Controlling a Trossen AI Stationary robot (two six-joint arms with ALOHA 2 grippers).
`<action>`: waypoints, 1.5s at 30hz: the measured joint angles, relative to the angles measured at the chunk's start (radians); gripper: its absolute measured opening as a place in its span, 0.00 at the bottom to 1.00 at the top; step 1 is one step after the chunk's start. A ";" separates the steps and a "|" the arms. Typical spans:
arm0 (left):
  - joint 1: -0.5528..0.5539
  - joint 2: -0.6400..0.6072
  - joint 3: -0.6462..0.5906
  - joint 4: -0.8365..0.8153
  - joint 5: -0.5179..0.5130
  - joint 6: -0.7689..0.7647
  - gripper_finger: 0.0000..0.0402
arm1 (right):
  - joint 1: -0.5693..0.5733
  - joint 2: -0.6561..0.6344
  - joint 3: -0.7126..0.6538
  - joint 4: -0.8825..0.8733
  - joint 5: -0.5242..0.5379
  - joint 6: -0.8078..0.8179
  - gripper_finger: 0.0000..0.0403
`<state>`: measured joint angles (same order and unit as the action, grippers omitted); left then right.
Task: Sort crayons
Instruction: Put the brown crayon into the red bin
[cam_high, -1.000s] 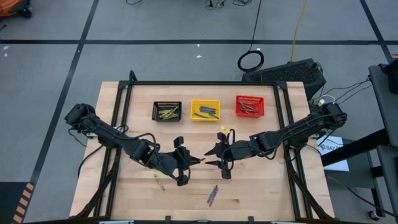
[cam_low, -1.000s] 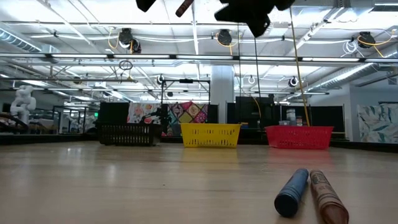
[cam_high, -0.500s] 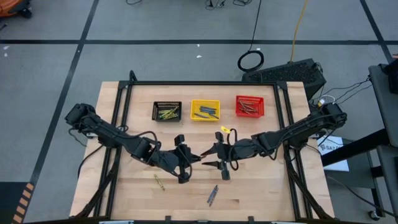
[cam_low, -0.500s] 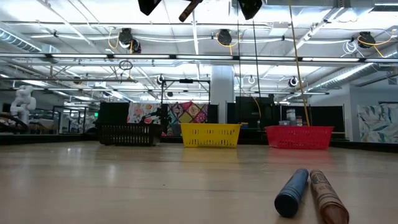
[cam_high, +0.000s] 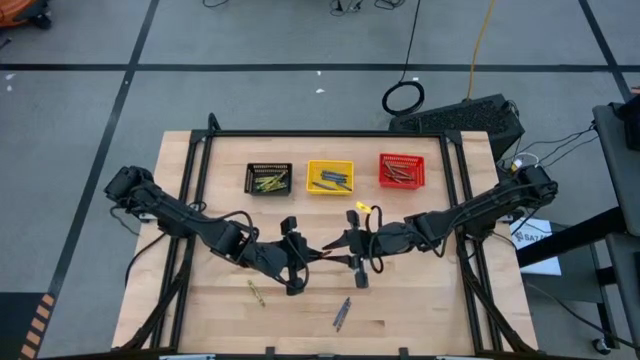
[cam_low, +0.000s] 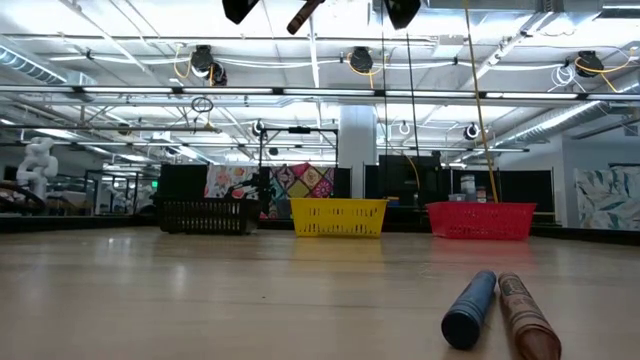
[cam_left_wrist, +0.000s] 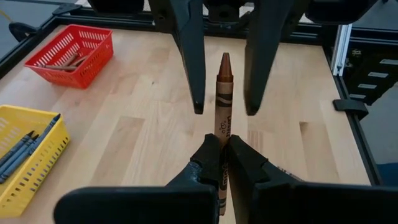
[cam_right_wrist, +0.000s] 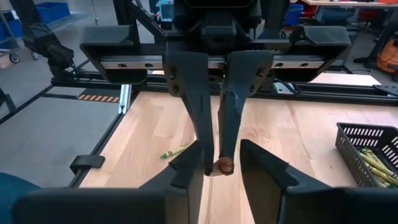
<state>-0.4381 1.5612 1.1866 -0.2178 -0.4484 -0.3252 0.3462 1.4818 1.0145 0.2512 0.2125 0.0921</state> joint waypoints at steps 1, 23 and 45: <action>0.000 0.000 0.000 0.000 0.000 0.000 0.02 | 0.000 0.000 0.000 0.000 0.000 0.000 0.21; 0.007 0.000 0.000 0.006 0.007 0.001 0.02 | -0.013 0.035 0.000 0.024 -0.003 0.039 0.02; 0.006 0.000 0.000 -0.007 0.029 0.072 0.21 | -0.013 0.035 0.002 -0.066 0.001 0.084 0.01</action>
<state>-0.4316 1.5616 1.1862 -0.2251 -0.4191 -0.2527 0.3336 1.5166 1.0161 0.1853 0.2139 0.1760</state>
